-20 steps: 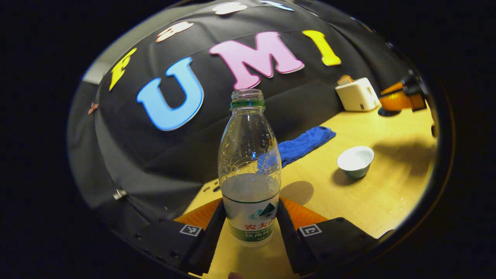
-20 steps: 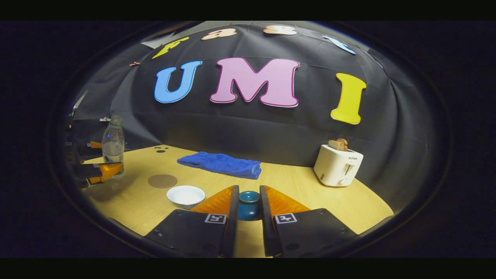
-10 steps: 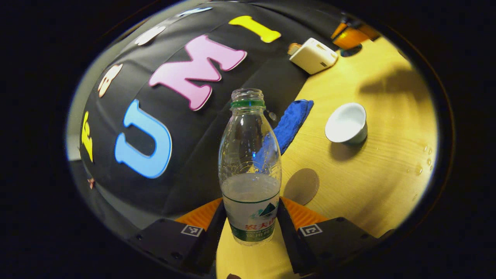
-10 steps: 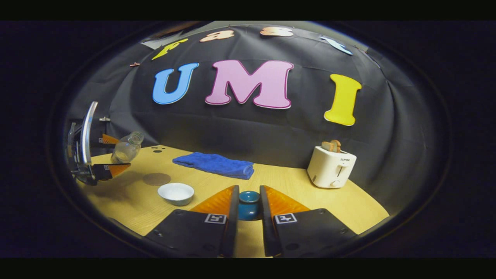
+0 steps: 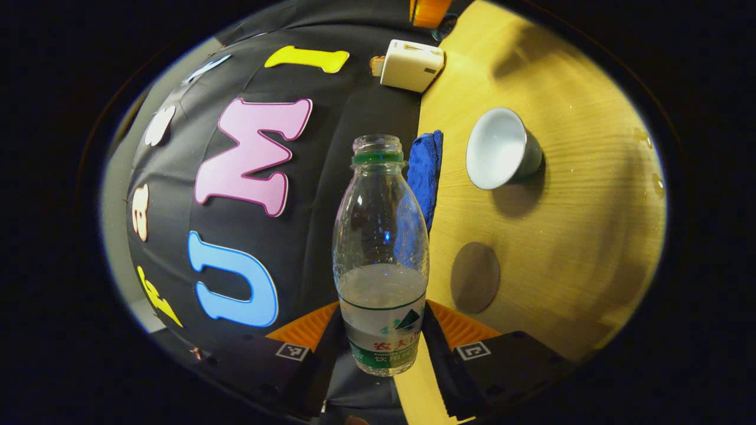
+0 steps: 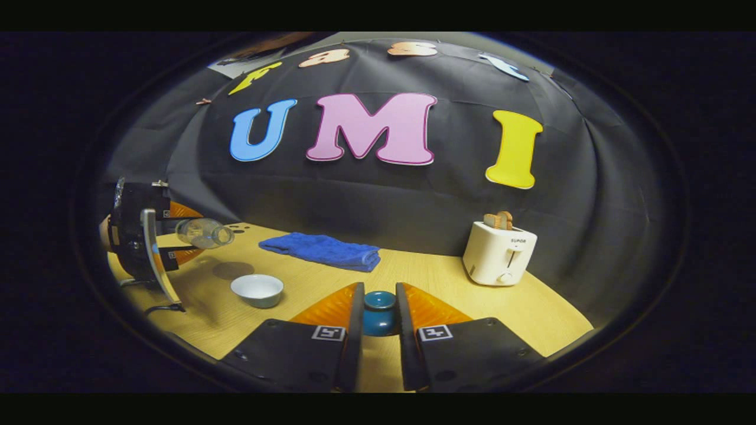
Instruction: Open the teacup lid with one hand, grasp the water bottle and pour water into the teacup with the other hand; after pouring, place the water bottle on the coaster and then close the teacup lid.
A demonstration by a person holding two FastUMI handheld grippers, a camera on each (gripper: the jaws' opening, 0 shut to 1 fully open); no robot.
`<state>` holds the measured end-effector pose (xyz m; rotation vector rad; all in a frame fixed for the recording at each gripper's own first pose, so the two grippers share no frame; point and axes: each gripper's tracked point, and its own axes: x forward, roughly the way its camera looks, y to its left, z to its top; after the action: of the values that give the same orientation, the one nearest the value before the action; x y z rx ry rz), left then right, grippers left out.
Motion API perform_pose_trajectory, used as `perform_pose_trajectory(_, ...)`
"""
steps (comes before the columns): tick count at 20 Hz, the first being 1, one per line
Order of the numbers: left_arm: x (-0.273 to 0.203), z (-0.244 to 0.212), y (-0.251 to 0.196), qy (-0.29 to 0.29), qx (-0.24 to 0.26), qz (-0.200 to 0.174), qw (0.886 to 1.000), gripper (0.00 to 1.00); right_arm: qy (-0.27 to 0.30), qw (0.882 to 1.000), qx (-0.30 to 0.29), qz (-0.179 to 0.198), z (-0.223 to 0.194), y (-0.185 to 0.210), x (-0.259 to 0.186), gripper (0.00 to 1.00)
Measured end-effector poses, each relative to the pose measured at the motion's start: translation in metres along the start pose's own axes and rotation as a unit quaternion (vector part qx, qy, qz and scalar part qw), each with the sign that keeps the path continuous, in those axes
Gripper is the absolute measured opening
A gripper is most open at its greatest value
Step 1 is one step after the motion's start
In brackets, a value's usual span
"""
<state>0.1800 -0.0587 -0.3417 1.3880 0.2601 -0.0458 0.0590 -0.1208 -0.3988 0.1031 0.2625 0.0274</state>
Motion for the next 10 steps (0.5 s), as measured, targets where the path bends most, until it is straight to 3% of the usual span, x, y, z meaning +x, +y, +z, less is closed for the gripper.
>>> perform_pose_trajectory(10, 0.01, -0.001, 0.0, 0.009, 0.089, 0.004, 0.996, 0.75, -0.003, 1.0, 0.0, 0.007, -0.005, -0.015, -0.001, 0.35)
